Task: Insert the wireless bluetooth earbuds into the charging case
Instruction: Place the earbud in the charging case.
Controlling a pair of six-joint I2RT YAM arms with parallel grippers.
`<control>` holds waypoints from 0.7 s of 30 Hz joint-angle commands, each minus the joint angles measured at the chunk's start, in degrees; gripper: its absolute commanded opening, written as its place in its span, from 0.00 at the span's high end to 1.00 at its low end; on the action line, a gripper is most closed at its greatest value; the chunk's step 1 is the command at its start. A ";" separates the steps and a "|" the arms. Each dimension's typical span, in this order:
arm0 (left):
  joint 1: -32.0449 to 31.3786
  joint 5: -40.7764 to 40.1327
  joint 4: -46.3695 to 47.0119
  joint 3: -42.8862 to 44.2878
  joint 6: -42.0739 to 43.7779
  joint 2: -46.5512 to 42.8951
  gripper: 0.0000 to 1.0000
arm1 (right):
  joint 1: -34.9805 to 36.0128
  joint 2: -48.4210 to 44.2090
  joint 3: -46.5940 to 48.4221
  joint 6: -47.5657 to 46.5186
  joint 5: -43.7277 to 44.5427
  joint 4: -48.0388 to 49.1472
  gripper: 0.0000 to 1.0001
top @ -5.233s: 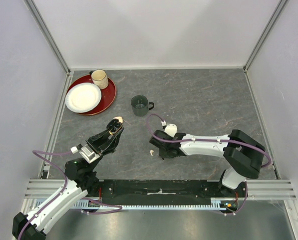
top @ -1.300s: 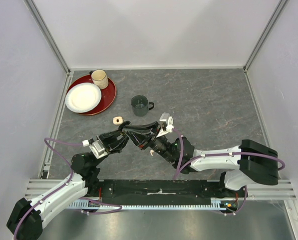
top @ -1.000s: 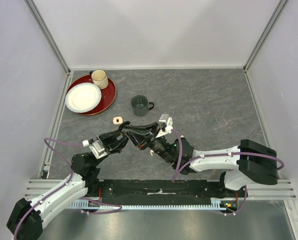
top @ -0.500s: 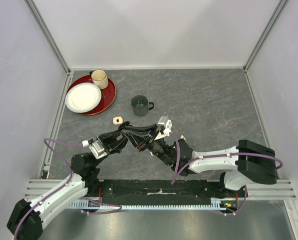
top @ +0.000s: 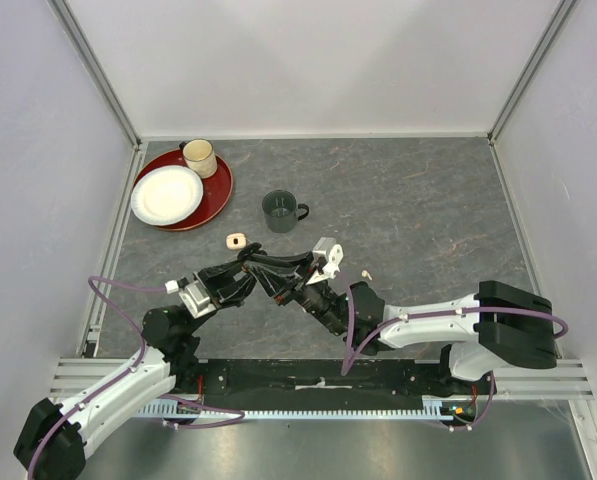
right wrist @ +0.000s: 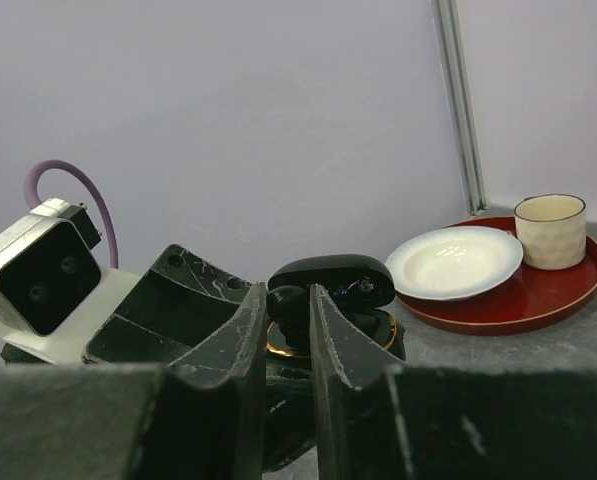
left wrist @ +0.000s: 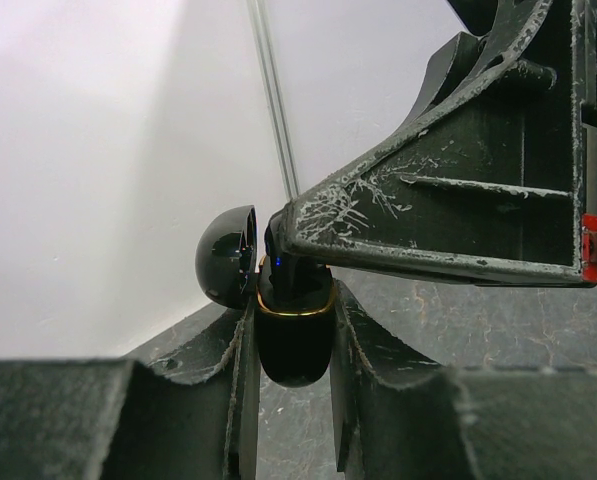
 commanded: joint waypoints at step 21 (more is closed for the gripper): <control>-0.03 -1.52 5.94 -0.37 -1.14 -1.39 0.98 | 1.12 -2.59 0.99 -4.11 3.62 -7.84 0.76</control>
